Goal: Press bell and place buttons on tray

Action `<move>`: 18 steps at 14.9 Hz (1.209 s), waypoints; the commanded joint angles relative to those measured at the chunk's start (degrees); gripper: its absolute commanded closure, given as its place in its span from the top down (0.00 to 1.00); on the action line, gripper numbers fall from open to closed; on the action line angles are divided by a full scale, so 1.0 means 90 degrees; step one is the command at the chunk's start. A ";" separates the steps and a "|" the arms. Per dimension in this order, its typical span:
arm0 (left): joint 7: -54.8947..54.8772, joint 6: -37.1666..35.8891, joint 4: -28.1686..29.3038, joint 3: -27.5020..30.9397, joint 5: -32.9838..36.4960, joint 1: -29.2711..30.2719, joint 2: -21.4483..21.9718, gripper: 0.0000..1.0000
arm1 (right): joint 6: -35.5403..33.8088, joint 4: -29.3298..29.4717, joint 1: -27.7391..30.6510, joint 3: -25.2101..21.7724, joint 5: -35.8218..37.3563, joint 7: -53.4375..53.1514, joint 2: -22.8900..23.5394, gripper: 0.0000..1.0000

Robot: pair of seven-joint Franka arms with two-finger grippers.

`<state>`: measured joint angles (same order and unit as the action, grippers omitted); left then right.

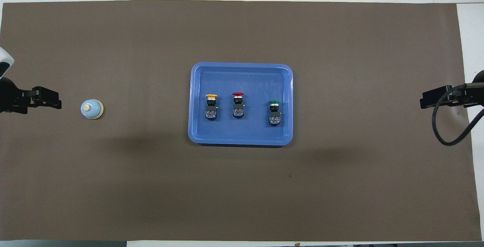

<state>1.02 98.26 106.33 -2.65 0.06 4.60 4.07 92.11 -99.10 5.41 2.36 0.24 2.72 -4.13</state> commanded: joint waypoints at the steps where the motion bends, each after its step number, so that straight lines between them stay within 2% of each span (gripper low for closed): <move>1: 0.0014 -0.0496 -0.0153 -0.0018 -0.0016 -0.0150 0.0134 1.00 | -0.0078 -0.0072 0.0033 0.0002 -0.0114 -0.0038 -0.0098 1.00; 8: -0.0064 -0.0459 -0.0213 0.0089 -0.0016 -0.0431 0.0007 1.00 | -0.0078 -0.0072 0.0033 0.0002 -0.0114 -0.0038 -0.0098 1.00; 10: -0.0064 -0.0449 -0.0213 0.0652 -0.0026 -0.1016 -0.0158 1.00 | -0.0078 -0.0072 0.0033 0.0002 -0.0114 -0.0038 -0.0098 1.00; 11: -0.0064 -0.0517 -0.0232 0.0733 -0.0036 -0.1048 -0.0285 1.00 | -0.0078 -0.0072 0.0033 0.0002 -0.0114 -0.0038 -0.0098 1.00; 16: -0.0055 -0.0722 -0.0895 0.0393 -0.0046 -0.0883 -0.0501 1.00 | -0.0078 -0.0072 0.0033 0.0002 -0.0114 -0.0038 -0.0098 1.00; 18: -0.0045 -0.1315 -0.1460 0.0343 -0.0046 -0.0853 -0.0705 1.00 | -0.0078 -0.0072 0.0033 0.0002 -0.0114 -0.0038 -0.0098 1.00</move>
<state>0.88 92.04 99.42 1.00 0.06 -3.51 0.40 92.11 -99.10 5.42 2.36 0.24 2.72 -4.13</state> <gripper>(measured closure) 0.000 0.000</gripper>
